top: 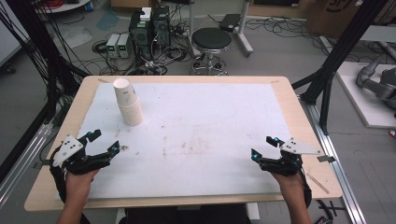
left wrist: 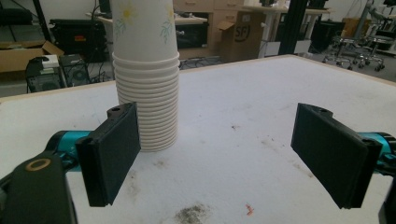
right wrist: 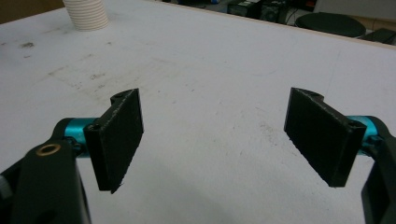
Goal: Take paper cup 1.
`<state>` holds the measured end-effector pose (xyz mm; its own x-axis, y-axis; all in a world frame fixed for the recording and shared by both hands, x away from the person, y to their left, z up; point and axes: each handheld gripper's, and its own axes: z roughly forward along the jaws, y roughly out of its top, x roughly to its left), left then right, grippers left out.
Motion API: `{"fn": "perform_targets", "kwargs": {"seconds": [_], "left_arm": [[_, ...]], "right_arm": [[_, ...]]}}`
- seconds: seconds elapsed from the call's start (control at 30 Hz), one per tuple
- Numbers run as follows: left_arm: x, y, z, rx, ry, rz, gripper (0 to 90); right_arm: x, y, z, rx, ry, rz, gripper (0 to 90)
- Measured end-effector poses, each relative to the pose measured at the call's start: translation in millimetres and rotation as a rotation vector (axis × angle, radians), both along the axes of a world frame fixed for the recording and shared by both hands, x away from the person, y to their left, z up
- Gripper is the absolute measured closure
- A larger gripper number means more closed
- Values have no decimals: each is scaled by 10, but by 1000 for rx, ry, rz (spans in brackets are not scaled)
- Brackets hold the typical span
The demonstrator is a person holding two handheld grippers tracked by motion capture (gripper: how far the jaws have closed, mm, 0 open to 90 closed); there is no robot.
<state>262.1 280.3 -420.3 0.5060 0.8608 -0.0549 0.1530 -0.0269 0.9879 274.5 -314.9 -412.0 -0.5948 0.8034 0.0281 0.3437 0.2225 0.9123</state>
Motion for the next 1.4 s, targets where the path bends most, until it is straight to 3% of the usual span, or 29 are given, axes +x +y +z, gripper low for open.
{"fn": "perform_targets", "kwargs": {"seconds": [0.3, 0.83, 1.4], "left_arm": [[92, -59, -11, -2, 8, -8, 157], [120, -153, -13, 9, 12, -28, 158], [265, -171, 329, 27, -9, -32, 158]], "right_arm": [[-46, -38, -9, 16, 5, -4, 202], [-150, 36, -12, 4, -1, 4, 203], [-142, 36, -14, 5, -3, 9, 202]]}}
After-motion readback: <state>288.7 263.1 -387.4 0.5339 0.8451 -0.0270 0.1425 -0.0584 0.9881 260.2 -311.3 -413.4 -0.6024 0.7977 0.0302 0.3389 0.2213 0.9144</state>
